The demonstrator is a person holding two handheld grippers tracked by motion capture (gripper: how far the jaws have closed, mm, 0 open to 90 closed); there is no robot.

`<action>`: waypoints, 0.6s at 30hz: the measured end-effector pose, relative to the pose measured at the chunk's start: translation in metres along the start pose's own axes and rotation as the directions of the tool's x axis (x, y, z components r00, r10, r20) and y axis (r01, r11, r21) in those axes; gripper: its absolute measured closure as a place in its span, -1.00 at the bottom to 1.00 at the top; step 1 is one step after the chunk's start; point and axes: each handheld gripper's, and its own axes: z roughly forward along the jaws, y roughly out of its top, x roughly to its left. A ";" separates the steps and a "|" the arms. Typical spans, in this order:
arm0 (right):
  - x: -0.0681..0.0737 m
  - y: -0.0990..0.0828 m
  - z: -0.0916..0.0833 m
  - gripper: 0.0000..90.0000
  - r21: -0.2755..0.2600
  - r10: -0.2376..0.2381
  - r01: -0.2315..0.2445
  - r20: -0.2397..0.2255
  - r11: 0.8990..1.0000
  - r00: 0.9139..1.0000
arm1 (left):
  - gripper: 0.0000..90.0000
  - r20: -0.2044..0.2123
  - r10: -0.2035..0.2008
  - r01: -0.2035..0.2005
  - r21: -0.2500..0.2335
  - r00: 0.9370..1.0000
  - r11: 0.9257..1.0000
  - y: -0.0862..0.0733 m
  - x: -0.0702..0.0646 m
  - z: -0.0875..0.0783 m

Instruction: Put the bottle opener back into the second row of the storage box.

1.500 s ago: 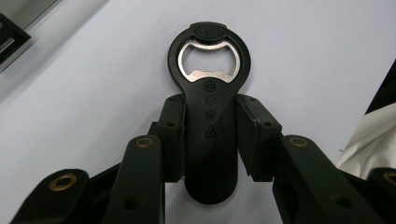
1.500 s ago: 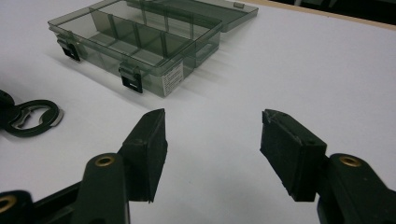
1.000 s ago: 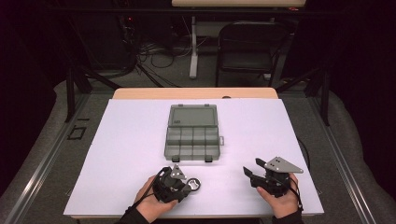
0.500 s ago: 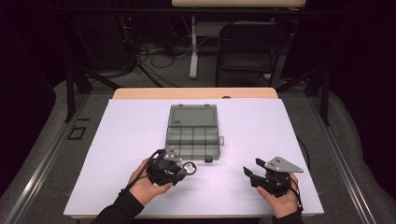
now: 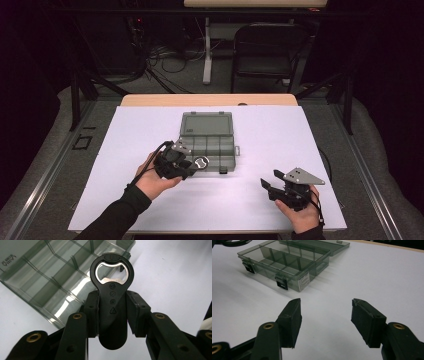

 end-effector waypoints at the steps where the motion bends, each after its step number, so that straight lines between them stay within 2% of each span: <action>1: 0.000 0.000 0.000 -0.10 -0.002 -0.002 0.002 0.000 1.000 1.000 | 0.44 -0.001 0.013 -0.013 0.001 1.000 1.000 0.002 0.002 0.000; 4: 0.000 -0.001 0.001 -0.10 -0.004 0.003 -0.003 0.001 1.000 1.000 | 0.44 0.007 0.031 -0.031 -0.002 0.999 1.000 0.008 0.010 0.001; 8: -0.001 -0.001 0.001 -0.10 0.003 0.007 -0.007 -0.002 1.000 1.000 | 0.44 0.012 0.091 -0.091 0.002 0.996 0.996 0.016 0.019 0.001; 18: -0.002 -0.002 0.002 -0.10 0.003 0.023 -0.023 -0.012 1.000 1.000 | 0.44 0.047 0.108 -0.107 -0.010 0.993 0.994 0.029 0.038 0.006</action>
